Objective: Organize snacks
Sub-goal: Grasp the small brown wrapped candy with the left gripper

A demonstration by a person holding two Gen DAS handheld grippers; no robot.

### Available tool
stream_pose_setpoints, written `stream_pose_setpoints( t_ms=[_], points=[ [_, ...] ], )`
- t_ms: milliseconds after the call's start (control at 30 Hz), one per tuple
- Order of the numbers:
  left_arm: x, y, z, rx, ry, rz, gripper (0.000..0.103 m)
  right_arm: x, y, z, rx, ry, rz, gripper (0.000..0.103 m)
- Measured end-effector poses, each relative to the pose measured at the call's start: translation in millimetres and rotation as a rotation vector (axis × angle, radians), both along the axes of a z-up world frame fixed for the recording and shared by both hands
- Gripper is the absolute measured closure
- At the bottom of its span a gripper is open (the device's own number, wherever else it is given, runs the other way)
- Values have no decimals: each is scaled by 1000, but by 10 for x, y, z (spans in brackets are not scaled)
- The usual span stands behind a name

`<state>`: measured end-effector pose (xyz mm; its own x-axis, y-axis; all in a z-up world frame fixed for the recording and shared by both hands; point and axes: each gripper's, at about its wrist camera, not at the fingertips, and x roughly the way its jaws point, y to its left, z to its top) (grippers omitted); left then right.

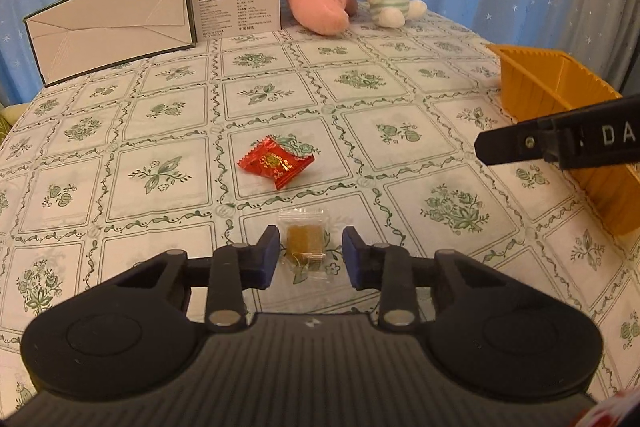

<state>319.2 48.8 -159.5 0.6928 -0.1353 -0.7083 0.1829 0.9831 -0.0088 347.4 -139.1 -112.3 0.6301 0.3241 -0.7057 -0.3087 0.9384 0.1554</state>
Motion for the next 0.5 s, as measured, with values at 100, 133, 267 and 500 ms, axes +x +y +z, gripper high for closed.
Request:
stream_pose_setpoints(
  t_ms=[100,133,267,500],
  points=[
    [5,10,-10,-3,0,2,76,23,-21,-4,5,3,-9,59],
    [7,13,-10,-3,0,3,77,23,-23,-3,5,3,-9,59],
    [25,12,-6,0,-1,5,83,8,17,-7,3,6,6,59],
    [-27,94,114,-18,3,12,85,1,67,-1,13,3,27,59]
  ],
)
